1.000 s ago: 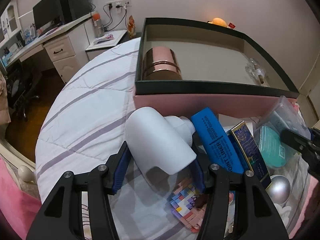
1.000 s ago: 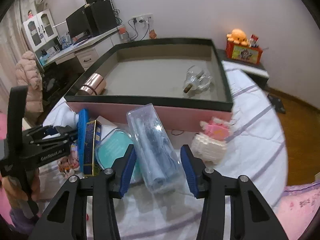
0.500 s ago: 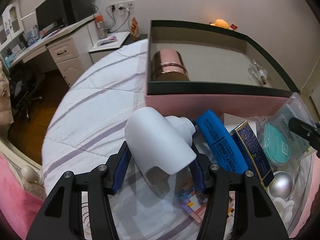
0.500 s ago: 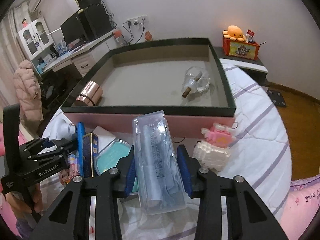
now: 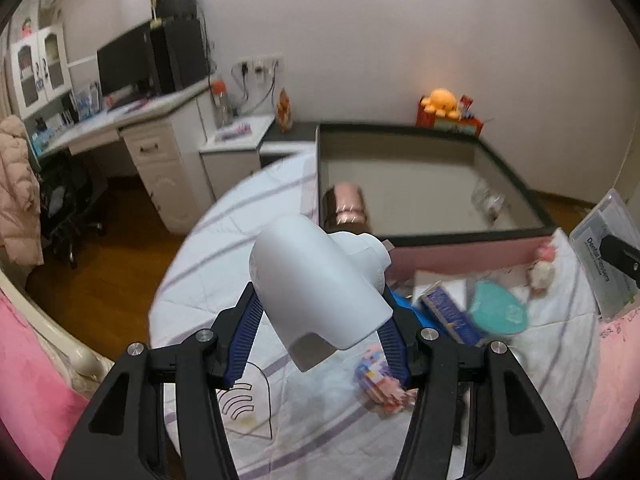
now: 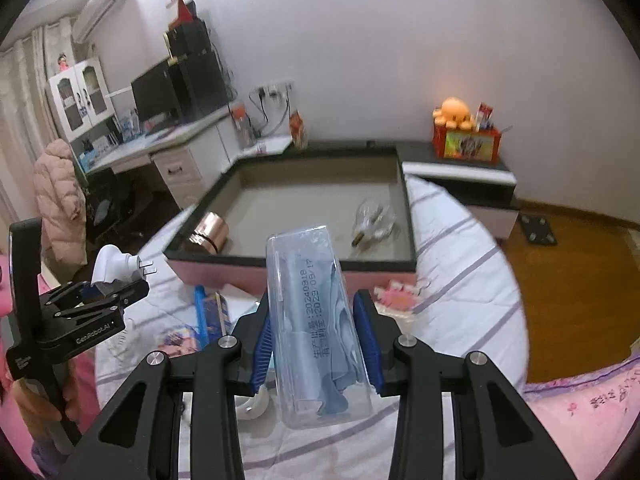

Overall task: Organize rigid objects
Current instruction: 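Lift both held items over the box and release them inside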

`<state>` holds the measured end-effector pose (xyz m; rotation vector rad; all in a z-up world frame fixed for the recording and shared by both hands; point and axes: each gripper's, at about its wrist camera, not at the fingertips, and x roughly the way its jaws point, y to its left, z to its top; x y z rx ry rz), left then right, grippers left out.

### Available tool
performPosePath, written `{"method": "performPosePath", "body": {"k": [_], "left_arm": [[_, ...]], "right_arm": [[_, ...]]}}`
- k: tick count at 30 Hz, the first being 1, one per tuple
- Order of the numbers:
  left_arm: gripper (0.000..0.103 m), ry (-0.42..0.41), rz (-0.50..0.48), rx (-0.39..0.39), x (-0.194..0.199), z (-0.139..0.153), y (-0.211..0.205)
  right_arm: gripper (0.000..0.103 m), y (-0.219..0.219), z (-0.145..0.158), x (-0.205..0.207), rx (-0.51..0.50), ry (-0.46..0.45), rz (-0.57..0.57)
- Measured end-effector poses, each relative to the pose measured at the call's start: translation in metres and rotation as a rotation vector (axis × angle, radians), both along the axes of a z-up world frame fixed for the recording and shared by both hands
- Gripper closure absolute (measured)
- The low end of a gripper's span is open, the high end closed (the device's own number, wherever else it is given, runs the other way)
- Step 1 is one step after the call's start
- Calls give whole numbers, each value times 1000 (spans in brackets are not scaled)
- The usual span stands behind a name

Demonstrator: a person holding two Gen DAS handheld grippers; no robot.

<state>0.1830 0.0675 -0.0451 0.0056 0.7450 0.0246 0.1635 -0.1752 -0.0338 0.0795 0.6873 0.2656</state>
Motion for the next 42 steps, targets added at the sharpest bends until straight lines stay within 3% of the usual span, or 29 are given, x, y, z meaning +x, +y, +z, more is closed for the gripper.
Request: {"method": "performPosePath", "body": {"k": [10, 18, 33, 42], "left_arm": [[47, -197, -5, 12, -58, 64, -8], [47, -289, -22, 10, -93, 88, -16], [47, -292, -26, 13, -101, 89, -14], [47, -299, -47, 22, -72, 95, -16]], "right_arm": [[64, -9, 52, -64, 15, -175, -14], [64, -6, 70, -94, 15, -257, 2], [64, -9, 70, -99, 22, -265, 16], [64, -4, 72, -81, 14, -255, -1]]}}
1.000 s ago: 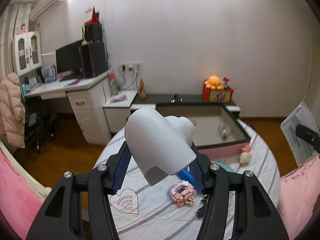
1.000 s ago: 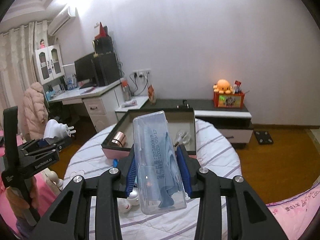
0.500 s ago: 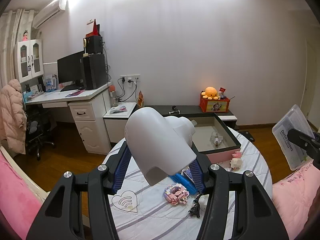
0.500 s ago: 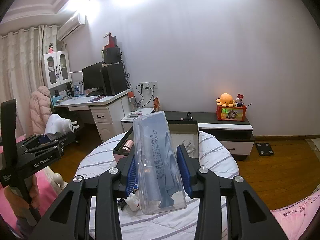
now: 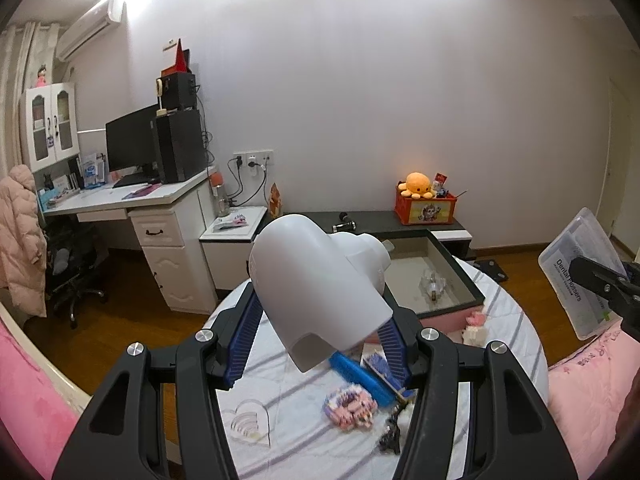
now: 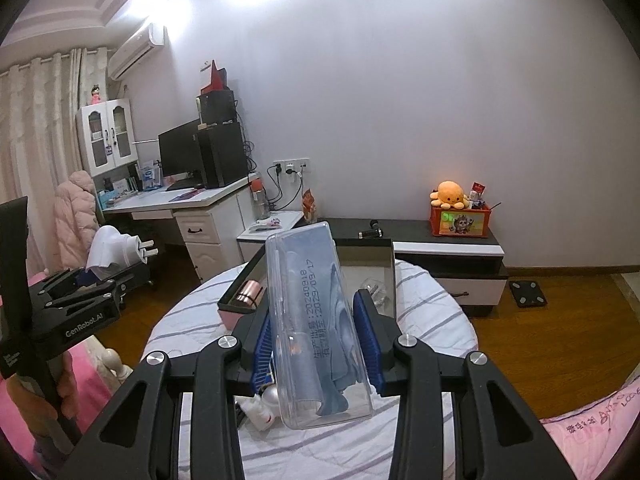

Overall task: Organize rigid objects
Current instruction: 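Lift both held items over the box and release them inside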

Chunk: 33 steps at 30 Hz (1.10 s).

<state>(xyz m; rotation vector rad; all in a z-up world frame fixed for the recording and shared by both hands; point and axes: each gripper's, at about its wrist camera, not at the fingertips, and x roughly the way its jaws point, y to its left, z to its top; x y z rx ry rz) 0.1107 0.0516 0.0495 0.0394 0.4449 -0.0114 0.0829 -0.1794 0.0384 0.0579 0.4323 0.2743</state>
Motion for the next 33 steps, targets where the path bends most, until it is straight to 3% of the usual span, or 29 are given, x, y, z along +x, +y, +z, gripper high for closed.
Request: {"method": "performPosePath", "body": {"k": [7, 11, 20, 27, 28, 29, 31, 32, 33], "left_arm": [[47, 14, -61, 3, 70, 7, -7], [47, 83, -87, 18, 131, -1, -15], [47, 343, -123, 103, 263, -68, -36], [45, 471, -96, 155, 304, -115, -40], [36, 492, -90, 165, 305, -120, -40], [18, 501, -81, 170, 307, -122, -39], [3, 484, -65, 167, 307, -122, -36], [3, 476, -59, 165, 306, -121, -35], [3, 476, -55, 163, 306, -119, -32]], "right_arm": [[64, 4, 8, 52, -22, 5, -16], [64, 9, 3, 103, -35, 50, -1], [64, 29, -60, 244, -77, 276, 38], [63, 35, -106, 299, -83, 424, 70], [63, 34, -110, 303, -70, 442, 80], [61, 32, -115, 308, -48, 473, 93], [39, 28, -120, 310, -34, 489, 79], [21, 25, -120, 311, -40, 481, 56], [19, 23, -119, 310, -54, 468, 29]]}}
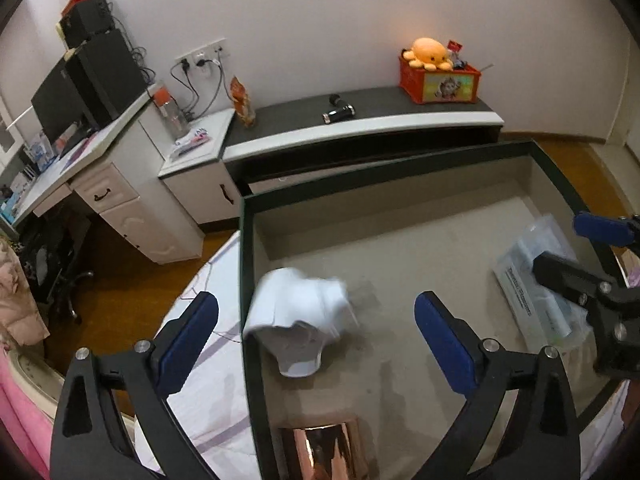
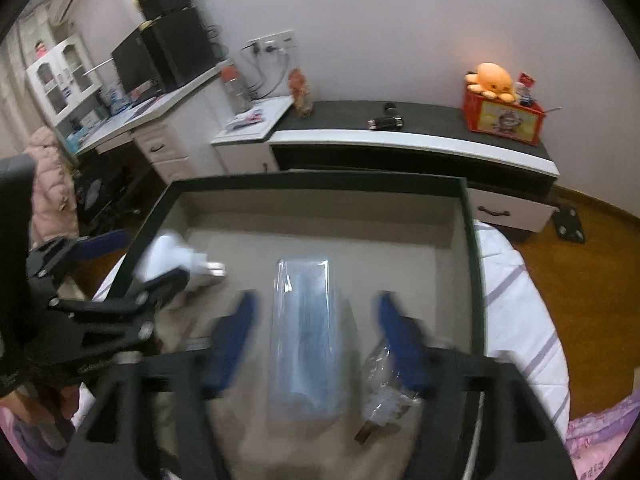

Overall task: Organize rigid objects
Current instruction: 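Lift both held items over the box and release them inside, then withdraw both tools from the box back over the table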

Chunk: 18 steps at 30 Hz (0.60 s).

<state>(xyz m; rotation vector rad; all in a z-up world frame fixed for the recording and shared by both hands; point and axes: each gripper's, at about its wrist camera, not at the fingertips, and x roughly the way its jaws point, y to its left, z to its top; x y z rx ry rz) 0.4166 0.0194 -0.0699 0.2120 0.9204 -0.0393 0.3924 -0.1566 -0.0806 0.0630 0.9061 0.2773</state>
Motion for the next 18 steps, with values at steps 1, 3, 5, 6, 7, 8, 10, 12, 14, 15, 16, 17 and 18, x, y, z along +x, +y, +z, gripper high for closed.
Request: {"method": "performPosePath", "body": {"k": [1, 3, 5, 6, 7, 8, 10, 12, 14, 15, 16, 17, 18], "left_arm": [[3, 1, 4, -4, -1, 2, 3], [3, -5, 13, -7, -2, 4, 6], [3, -3, 24, -12, -3, 6, 9], [3, -4, 25, -18, -4, 7, 11], [3, -5, 29, -24, -6, 8, 11], [3, -5, 32, -24, -7, 9, 12], [3, -2, 35, -29, -8, 11, 14], [3, 0, 38, -36, -11, 13, 15], [3, -14, 40, -38, -18, 19, 14], [3, -23, 41, -39, -24, 24, 14], [3, -29, 42, -40, -27, 28, 14], [3, -40, 41, -42, -33, 33, 14], [3, -50, 40, -44, -38, 38, 14]], "right_arm": [[19, -1, 1, -1, -13, -5, -10], [19, -4, 3, -1, 4, 4, -8], [19, -7, 6, -1, 6, 8, -13], [19, -7, 7, -2, -4, 4, -17], [19, -6, 8, -3, -9, 2, -19], [19, -6, 10, -4, -9, -1, -20], [19, -5, 15, -8, 2, -5, -10], [19, -3, 20, -13, 5, -17, -4], [19, -2, 27, -21, 6, -38, 4], [19, -2, 31, -24, 4, -47, 7], [19, -1, 36, -28, 0, -57, 8], [19, -2, 40, -33, -4, -67, 8], [19, -2, 47, -39, -8, -80, 6]]}}
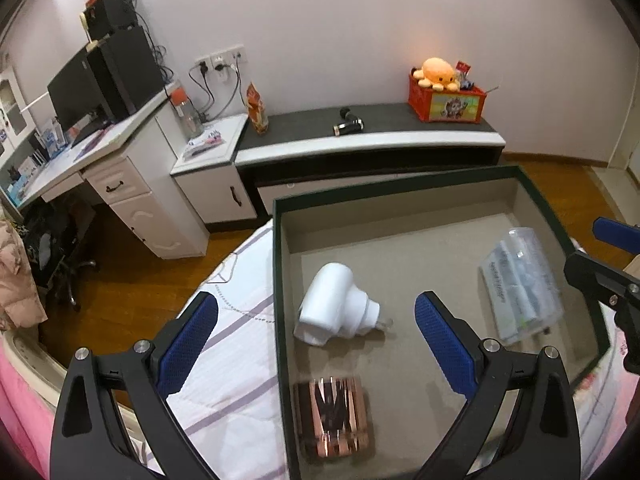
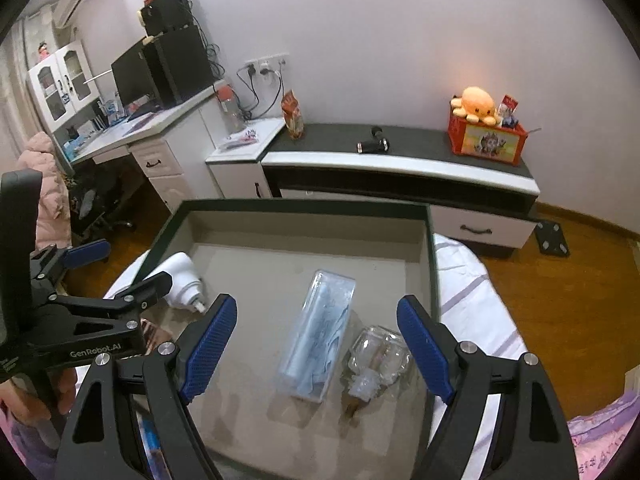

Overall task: Organize rigid objects
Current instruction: 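Withdraw both tools from the box back over the table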

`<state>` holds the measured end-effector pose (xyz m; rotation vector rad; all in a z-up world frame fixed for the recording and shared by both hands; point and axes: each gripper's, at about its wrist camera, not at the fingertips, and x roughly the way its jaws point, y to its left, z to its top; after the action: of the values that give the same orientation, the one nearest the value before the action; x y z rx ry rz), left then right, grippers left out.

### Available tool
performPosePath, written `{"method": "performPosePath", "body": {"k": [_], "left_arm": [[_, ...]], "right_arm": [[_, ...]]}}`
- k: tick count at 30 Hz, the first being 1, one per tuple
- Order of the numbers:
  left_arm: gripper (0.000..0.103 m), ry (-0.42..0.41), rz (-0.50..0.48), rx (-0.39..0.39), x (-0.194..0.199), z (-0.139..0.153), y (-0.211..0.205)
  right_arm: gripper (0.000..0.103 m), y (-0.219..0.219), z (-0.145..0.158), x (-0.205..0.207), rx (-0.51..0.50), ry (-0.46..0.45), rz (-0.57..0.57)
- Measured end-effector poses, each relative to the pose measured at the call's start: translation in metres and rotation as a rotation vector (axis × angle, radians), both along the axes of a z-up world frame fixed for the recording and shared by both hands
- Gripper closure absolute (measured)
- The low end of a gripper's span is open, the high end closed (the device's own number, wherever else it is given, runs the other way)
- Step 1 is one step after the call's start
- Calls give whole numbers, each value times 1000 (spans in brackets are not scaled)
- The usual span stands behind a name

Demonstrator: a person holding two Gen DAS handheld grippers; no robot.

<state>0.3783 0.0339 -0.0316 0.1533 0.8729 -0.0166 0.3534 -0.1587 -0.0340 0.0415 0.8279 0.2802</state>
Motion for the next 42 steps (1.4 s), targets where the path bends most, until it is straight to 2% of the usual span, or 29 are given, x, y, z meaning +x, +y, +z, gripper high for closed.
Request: {"method": "performPosePath", "body": {"k": [6, 12, 17, 21, 24, 25, 28, 31, 34, 42], "left_arm": [[3, -110, -2, -18, -58, 42, 2], [0, -264, -9, -29, -142, 78, 2], [0, -332, 9, -40, -198, 86, 5], [0, -383, 22, -40, -239, 88, 9], [0, -417, 58, -13, -267, 81, 11], [0, -432, 62, -26, -278, 78, 13], [0, -425, 62, -56, -297, 68, 18], [0, -411, 71, -45, -313, 56, 17], [0, -388, 69, -54, -320, 49, 18], [0, -414, 51, -43, -333, 53, 13]], "right_arm": [[19, -10, 38, -56, -4, -103, -17], [19, -17, 71, -135, -9, -219, -25], [19, -16, 83, -201, -22, -295, -8], [19, -11, 83, -237, -49, -333, 5], [19, -9, 79, -262, -54, -348, -2], [18, -9, 77, -269, -58, -349, -6], [15, -7, 72, -290, -67, -362, -18], [11, -5, 64, -308, -77, -369, -17], [0, -6, 58, -321, -75, -375, -31], [0, -10, 58, -330, -62, -379, -37]]}}
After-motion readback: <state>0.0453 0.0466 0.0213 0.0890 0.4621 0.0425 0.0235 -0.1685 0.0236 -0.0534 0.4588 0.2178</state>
